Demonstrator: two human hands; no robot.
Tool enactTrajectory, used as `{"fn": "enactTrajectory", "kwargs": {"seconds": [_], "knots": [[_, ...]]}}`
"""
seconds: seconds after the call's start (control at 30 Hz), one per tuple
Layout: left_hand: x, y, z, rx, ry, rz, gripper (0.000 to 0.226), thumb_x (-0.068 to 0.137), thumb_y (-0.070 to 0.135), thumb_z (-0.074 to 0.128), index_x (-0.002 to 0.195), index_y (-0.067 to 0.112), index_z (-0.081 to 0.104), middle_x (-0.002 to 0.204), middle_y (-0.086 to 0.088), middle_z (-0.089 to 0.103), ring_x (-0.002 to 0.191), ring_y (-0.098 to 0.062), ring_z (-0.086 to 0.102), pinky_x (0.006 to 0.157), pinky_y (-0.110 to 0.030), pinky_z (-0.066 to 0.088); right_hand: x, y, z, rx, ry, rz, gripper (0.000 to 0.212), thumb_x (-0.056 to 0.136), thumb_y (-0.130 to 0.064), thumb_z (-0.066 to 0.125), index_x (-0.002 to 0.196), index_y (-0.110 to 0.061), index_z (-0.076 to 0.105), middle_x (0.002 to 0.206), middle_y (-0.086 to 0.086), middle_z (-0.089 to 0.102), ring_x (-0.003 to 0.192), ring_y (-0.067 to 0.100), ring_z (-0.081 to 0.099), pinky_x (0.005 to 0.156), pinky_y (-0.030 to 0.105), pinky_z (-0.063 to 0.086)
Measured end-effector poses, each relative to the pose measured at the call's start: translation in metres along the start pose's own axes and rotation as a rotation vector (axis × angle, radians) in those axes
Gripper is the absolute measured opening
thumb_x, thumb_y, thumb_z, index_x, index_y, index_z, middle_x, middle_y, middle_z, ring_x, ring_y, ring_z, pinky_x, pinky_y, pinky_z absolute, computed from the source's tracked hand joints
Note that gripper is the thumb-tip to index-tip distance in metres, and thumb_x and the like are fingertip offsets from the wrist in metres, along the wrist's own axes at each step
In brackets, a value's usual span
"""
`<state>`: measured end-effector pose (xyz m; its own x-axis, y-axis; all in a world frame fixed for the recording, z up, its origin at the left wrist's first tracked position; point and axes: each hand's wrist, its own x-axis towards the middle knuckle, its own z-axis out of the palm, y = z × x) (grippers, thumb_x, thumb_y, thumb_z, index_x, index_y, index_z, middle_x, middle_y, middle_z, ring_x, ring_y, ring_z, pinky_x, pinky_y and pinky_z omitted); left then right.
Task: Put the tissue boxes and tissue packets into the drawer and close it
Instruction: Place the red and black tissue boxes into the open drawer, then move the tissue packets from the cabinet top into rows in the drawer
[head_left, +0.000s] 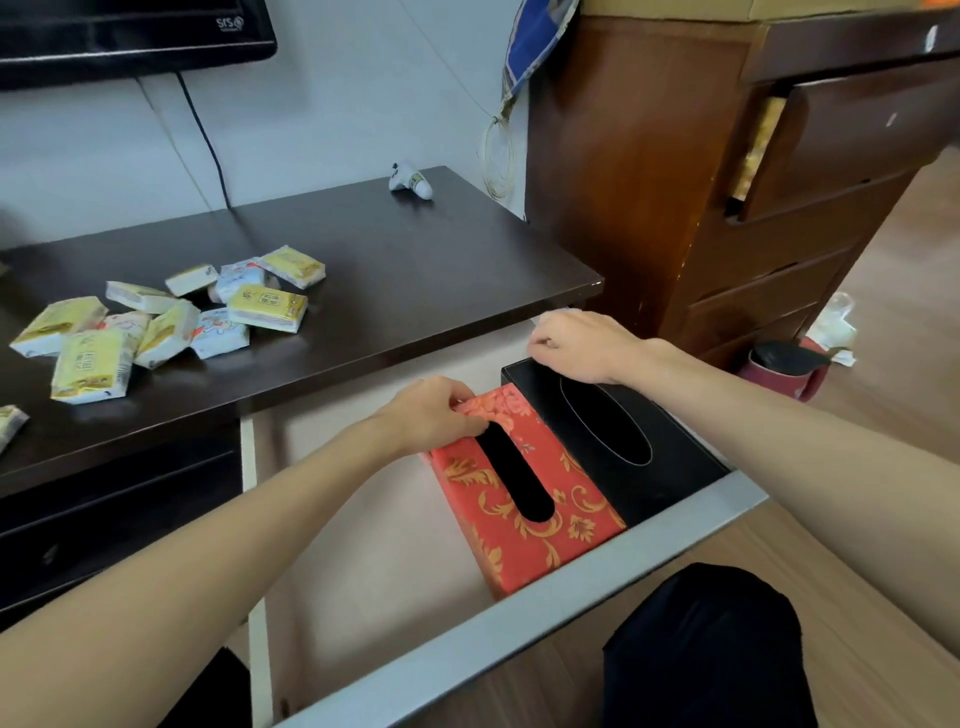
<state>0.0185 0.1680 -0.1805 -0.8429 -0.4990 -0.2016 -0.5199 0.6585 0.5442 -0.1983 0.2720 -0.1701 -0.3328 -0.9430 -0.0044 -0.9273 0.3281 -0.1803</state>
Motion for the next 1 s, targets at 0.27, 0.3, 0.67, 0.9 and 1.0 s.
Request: {"fn": "enactTrajectory", "kwargs": {"seconds": [0.27,0.3,0.67,0.9,1.0], "knots": [[-0.051,-0.049,-0.096,0.159,0.234,-0.103,0.022,0.087,0.037,0.059,0.071,0.026,0.07,0.072,0.009,0.073,0.073,-0.013,0.067,0.076,-0.032,0.055,0.042,-0.114,-0.03,0.322,0.228,-0.033,0.025,0.092,-0.029,0.052,0.083,-0.033,0.075,0.081,-0.009,0.075,0.08,0.019,0.068,0.068,0.032,0.051],[-0.059,-0.06,-0.109,0.155,0.261,-0.125,0.026,0.089,0.037,0.058,0.067,0.026,0.068,0.067,0.009,0.072,0.067,-0.01,0.065,0.073,-0.032,0.054,0.05,-0.129,-0.03,0.347,0.227,-0.036,0.024,0.093,-0.029,0.052,0.082,-0.034,0.073,0.083,-0.009,0.075,0.08,0.02,0.068,0.069,0.033,0.052],[-0.097,-0.177,-0.197,0.224,0.629,-0.272,0.024,0.087,0.029,0.059,0.106,0.023,0.073,0.109,0.004,0.071,0.088,-0.018,0.065,0.072,-0.031,0.047,0.137,-0.235,-0.014,0.505,0.155,-0.074,0.027,0.098,-0.025,0.056,0.121,-0.027,0.071,0.118,-0.006,0.071,0.109,0.019,0.065,0.094,0.043,0.054],[-0.083,-0.218,-0.207,0.21,0.543,-0.247,0.047,0.082,0.031,0.071,0.128,0.022,0.061,0.133,-0.004,0.059,0.122,-0.023,0.053,0.1,-0.04,0.044,0.159,-0.26,0.001,0.363,0.087,-0.121,0.057,0.088,-0.026,0.069,0.142,-0.023,0.053,0.144,0.003,0.055,0.13,0.024,0.05,0.096,0.045,0.048],[-0.071,-0.224,-0.208,0.266,0.464,-0.235,0.04,0.081,0.033,0.074,0.118,0.024,0.063,0.126,-0.004,0.061,0.115,-0.021,0.052,0.094,-0.035,0.045,0.164,-0.264,0.006,0.32,0.029,-0.12,0.069,0.084,-0.024,0.073,0.148,-0.024,0.048,0.145,0.002,0.055,0.125,0.025,0.053,0.091,0.043,0.05]]}}
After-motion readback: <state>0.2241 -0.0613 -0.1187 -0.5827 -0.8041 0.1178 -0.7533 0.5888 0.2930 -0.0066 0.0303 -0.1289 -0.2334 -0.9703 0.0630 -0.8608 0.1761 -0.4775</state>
